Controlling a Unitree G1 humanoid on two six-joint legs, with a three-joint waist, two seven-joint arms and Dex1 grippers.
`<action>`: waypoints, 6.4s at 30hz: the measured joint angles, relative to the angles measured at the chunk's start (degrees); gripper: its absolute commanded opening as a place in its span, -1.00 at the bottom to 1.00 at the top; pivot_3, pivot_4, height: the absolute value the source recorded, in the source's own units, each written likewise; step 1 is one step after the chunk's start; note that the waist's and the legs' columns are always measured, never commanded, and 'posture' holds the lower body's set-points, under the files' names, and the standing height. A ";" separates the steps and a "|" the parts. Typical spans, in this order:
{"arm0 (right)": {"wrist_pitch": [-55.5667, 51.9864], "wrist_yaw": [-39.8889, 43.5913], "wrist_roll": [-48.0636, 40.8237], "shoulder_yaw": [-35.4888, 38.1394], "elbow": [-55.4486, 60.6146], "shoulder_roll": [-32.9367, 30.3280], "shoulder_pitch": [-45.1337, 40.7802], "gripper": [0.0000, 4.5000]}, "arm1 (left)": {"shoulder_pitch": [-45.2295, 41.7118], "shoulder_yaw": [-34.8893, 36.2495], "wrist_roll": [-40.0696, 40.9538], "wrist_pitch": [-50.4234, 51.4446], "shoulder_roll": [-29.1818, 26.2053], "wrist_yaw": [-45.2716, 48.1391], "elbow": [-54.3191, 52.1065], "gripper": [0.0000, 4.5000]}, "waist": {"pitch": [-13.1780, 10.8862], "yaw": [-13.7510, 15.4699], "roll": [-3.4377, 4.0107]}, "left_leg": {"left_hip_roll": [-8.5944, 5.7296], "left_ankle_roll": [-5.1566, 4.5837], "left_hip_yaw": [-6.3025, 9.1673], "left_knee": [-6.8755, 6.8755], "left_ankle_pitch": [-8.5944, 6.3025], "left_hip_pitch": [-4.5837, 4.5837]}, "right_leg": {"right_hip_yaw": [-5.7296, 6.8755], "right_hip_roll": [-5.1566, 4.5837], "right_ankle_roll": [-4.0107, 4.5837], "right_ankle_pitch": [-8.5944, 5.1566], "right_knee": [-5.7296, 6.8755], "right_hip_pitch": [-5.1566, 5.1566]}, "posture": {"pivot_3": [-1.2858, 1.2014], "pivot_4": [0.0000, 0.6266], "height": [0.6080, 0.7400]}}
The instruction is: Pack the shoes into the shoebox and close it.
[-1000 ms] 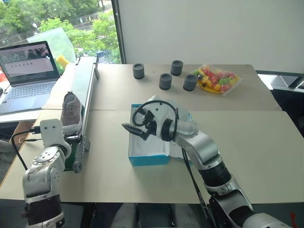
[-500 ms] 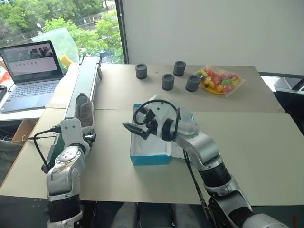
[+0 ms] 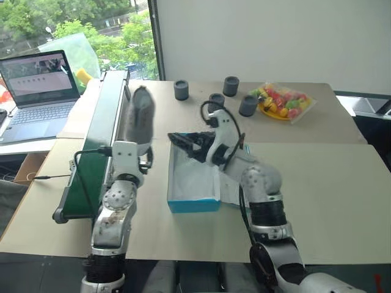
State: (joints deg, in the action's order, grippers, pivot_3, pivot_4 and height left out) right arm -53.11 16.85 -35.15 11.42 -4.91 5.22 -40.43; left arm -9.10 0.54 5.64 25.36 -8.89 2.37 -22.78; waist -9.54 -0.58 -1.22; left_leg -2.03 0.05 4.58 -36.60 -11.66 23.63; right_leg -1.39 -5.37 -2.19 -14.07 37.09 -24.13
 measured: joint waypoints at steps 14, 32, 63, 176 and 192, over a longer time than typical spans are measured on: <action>-6.69 -7.63 -23.53 11.85 -4.62 -0.10 -4.25 1.00 | 0.35 3.85 32.02 19.33 5.74 5.29 -9.74 0.35 | -0.01 -1.91 0.01 | 0.05 -0.10 -0.35 -0.16 -0.01 -0.10 | -0.26 0.24 -0.07 0.03 0.10 0.08 | 0.03 -0.52 1.00; -4.73 -10.97 -25.65 6.96 -1.34 -0.21 -3.93 -0.33 | -0.13 1.59 33.35 20.87 2.29 5.18 -10.04 0.34 | 0.00 -1.86 0.01 | 0.07 -0.10 -0.34 -0.15 -0.01 -0.11 | -0.33 0.25 -0.07 0.03 0.10 0.05 | 0.03 -0.52 1.00; -18.60 -21.96 -19.44 5.64 -14.49 -16.75 -21.12 -0.47 | 12.59 -3.49 22.57 15.43 -23.26 19.19 -23.92 0.98 | -0.03 -1.88 0.05 | 0.10 -0.14 -0.80 -0.07 -0.03 -0.13 | -0.45 0.25 -0.05 0.03 0.02 0.02 | 0.03 -0.52 1.00; 28.80 23.37 25.18 -32.36 7.86 -18.12 7.99 0.98 | 5.50 28.47 8.46 23.77 -7.69 -5.84 -7.17 1.00 | 0.08 -1.57 -0.44 | 0.97 0.02 -1.32 -0.22 -0.15 -0.50 | -1.08 1.00 0.19 0.54 -0.07 -0.02 | 0.03 -0.52 1.00; 22.74 17.72 25.48 -32.40 11.92 -16.31 9.74 0.98 | 4.44 30.47 11.79 28.69 -10.85 -2.11 -4.24 1.00 | 0.08 -1.69 -0.44 | 0.98 0.02 -1.27 -0.22 -0.15 -0.50 | -1.08 1.00 0.19 0.54 -0.06 -0.03 | 0.03 -0.52 1.00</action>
State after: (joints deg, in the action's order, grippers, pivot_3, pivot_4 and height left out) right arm -30.37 34.58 -9.67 -20.97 7.01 -11.09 -30.68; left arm -4.66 31.01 17.43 54.05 -19.74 0.26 -27.03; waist -9.46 -2.28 -1.66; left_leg -1.05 0.08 3.31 -36.82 -11.81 23.13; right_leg -2.47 -4.37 -2.00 -13.52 37.03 -24.16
